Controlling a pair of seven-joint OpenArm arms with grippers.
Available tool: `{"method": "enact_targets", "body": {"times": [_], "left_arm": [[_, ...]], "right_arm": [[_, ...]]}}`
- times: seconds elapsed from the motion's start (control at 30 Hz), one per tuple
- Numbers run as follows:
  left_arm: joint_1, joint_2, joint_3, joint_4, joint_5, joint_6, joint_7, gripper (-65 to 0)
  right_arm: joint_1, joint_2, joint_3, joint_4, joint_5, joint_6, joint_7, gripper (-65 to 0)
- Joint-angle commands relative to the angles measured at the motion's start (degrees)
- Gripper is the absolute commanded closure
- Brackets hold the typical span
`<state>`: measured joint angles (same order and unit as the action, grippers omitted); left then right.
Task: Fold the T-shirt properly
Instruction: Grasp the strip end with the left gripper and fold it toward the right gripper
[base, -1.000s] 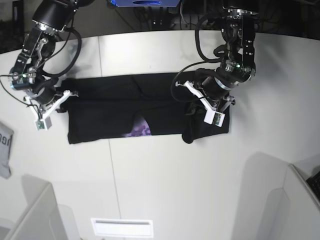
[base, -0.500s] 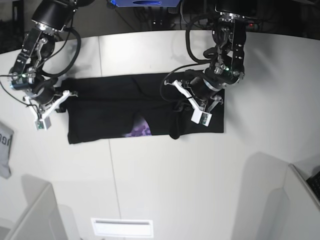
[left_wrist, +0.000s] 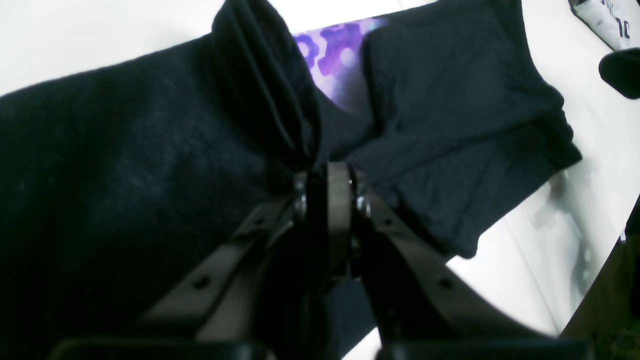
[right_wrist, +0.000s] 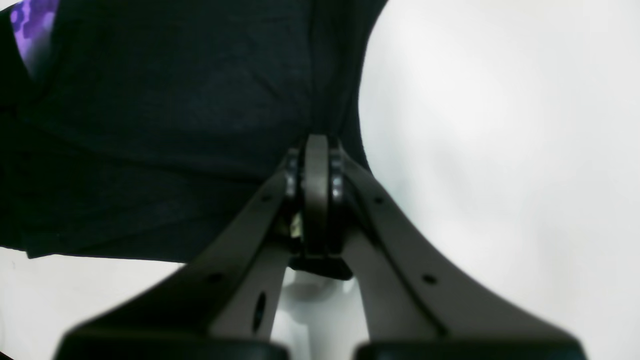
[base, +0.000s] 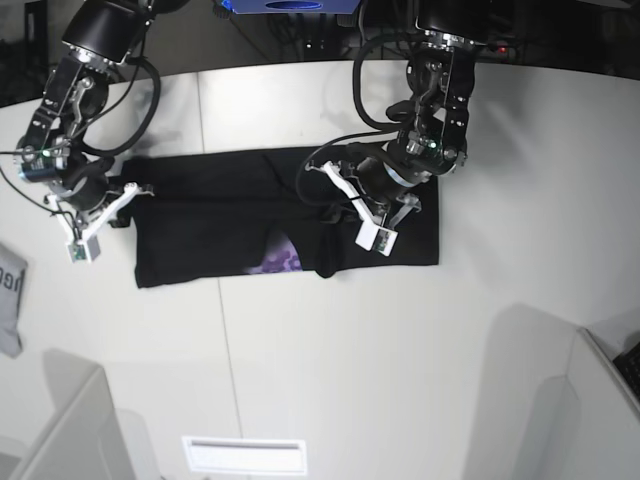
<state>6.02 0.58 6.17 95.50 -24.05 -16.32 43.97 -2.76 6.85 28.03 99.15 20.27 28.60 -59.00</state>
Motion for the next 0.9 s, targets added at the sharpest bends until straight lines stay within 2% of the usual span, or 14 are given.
{"method": "enact_targets", "body": {"times": [0.0, 0.83, 0.87], "left_arm": [[-0.9, 0.2, 0.0, 1.0, -1.0, -0.4, -1.5, 0.0], [-1.1, 0.2, 0.1, 1.0, -1.5, -0.4, -1.3, 0.0], [-1.1, 0.2, 0.0, 1.0, -1.5, -0.4, -1.3, -2.3]], "right_arm": [[0.9, 0.8, 0.2, 0.8, 0.5, 0.5, 1.0, 0.0], [0.9, 0.8, 0.1, 0.8, 0.5, 0.5, 1.0, 0.0], [0.9, 0.8, 0.1, 0.8, 0.5, 0.5, 1.0, 0.0]]}}
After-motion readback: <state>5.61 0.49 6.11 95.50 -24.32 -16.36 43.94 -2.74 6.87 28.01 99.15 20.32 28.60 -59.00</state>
